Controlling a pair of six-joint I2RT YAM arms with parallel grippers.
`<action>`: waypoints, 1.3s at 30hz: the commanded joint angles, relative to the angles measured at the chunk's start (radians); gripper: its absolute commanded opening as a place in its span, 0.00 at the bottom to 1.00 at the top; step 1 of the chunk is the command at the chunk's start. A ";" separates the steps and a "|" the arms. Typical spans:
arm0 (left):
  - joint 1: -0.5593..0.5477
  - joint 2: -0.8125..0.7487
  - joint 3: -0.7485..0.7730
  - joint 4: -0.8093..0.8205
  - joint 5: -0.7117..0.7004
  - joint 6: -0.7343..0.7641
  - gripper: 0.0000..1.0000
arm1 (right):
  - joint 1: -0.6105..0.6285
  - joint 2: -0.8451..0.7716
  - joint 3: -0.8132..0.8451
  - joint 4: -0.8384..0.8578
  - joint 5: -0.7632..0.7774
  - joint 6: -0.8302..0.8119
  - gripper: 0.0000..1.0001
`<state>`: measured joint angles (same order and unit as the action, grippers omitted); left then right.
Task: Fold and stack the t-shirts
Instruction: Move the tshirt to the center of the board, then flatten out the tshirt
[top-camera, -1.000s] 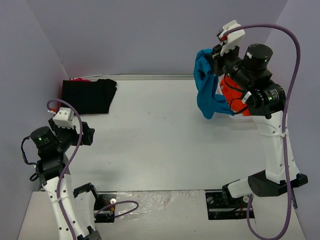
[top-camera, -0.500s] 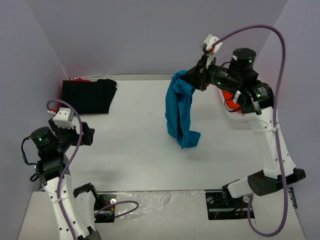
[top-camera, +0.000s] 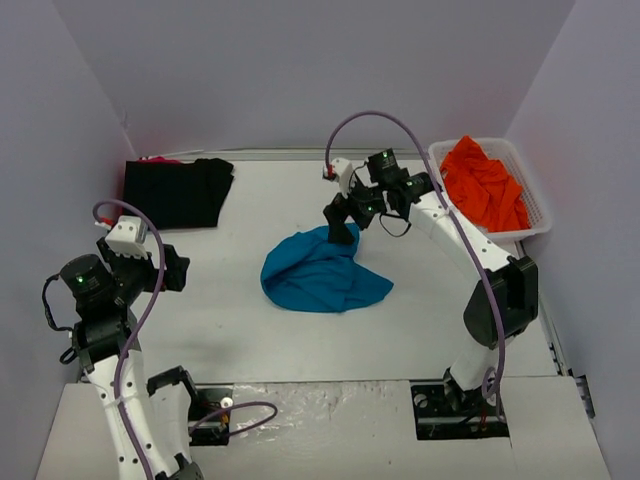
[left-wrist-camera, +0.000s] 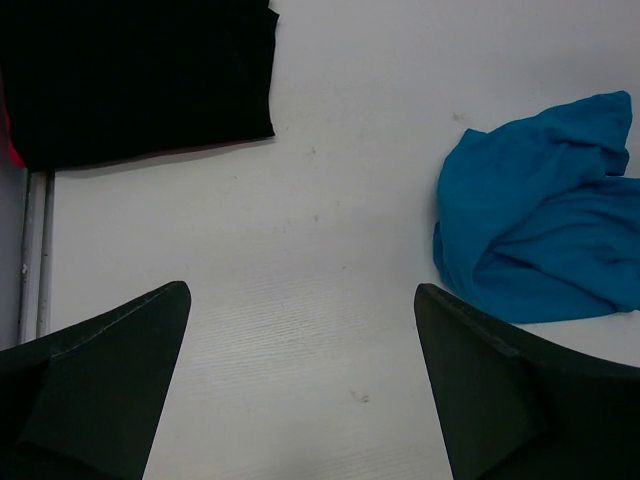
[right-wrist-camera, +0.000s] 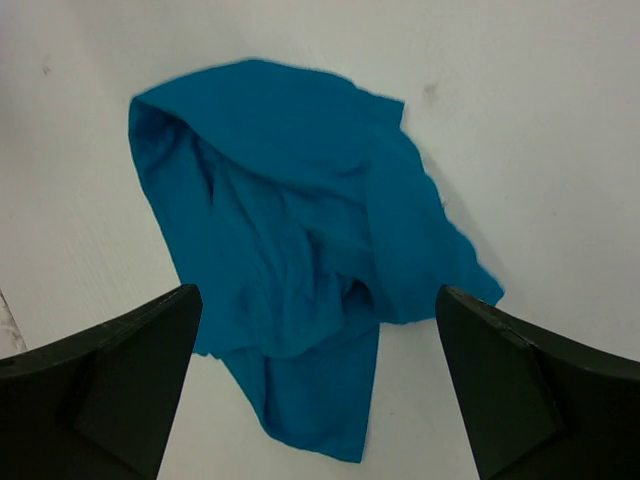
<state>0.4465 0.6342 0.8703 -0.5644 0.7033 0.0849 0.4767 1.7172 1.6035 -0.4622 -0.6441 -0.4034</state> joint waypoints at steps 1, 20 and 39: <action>0.008 0.005 0.009 0.031 0.031 -0.002 0.94 | -0.007 -0.042 -0.053 -0.018 0.057 -0.094 1.00; -0.196 0.183 0.105 -0.058 0.045 0.058 0.94 | -0.001 0.013 -0.278 -0.024 0.121 -0.120 0.94; -0.224 0.220 0.081 -0.040 0.004 0.079 0.94 | -0.012 0.188 -0.105 -0.084 0.063 -0.161 0.80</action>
<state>0.2283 0.8726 0.9520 -0.6228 0.7120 0.1429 0.4725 1.9133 1.4593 -0.4892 -0.5426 -0.5377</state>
